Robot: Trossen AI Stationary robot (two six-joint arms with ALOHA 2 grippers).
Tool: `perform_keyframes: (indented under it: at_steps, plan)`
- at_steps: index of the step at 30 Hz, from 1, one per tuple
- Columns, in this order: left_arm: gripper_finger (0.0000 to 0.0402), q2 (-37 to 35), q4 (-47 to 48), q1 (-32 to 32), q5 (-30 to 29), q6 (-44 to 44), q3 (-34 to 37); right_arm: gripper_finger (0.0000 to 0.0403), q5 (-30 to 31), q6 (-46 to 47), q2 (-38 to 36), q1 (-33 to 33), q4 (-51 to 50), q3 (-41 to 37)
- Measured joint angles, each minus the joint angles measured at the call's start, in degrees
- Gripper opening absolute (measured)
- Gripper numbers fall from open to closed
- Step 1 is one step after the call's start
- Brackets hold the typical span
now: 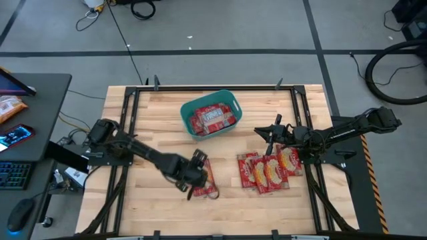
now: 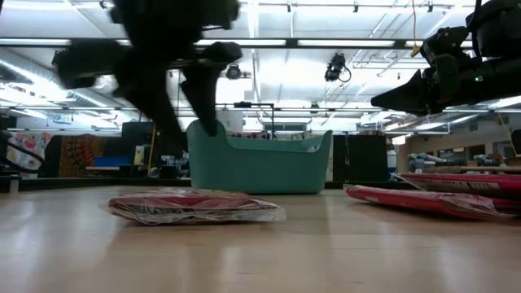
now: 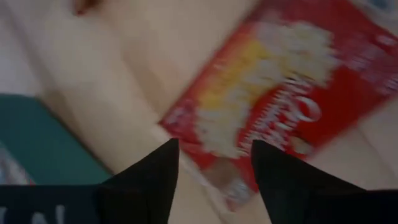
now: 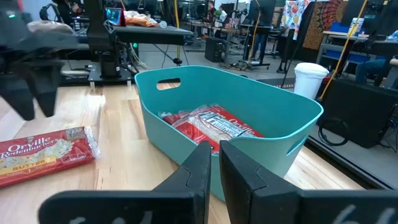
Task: Sort popcorn bags into baskets
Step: Put the red popcorn bag into the green bin
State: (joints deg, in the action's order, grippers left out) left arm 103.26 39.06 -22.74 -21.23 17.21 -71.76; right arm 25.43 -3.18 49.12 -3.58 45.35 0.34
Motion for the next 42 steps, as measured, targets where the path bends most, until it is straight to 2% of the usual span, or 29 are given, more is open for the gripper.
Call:
perform_keyframes:
  at_steps: [4,9,17,24,31,36,42]
  plan:
    - [0.0225,0.0,-0.04,-2.53,-0.01,0.07,2.72,0.0039,0.0,0.01,0.0,0.0,0.02,0.0]
    - [0.0224,0.0,-1.12,-4.26,-0.05,2.76,6.5,0.0039,0.0,0.01,0.0,0.0,0.01,0.0]
    - [0.022,0.0,-13.36,-4.88,-0.2,9.07,12.14,0.0039,0.0,0.0,0.0,0.0,0.02,0.0]
    - [0.0219,1.49,-15.35,-4.71,-0.55,13.19,13.25,0.0039,0.0,0.0,0.0,0.0,0.01,0.0]
    - [0.0218,2.96,-15.85,-4.73,-1.04,13.54,13.09,0.0039,0.0,0.0,0.0,0.0,0.0,0.0]
    - [0.0192,3.06,-15.75,-4.71,-0.59,13.49,13.17,0.0039,0.0,0.0,0.0,-0.01,0.0,0.0]
    - [0.0129,3.14,-15.86,-4.71,0.07,12.01,13.22,0.0039,0.0,0.01,0.0,0.0,0.01,0.0]
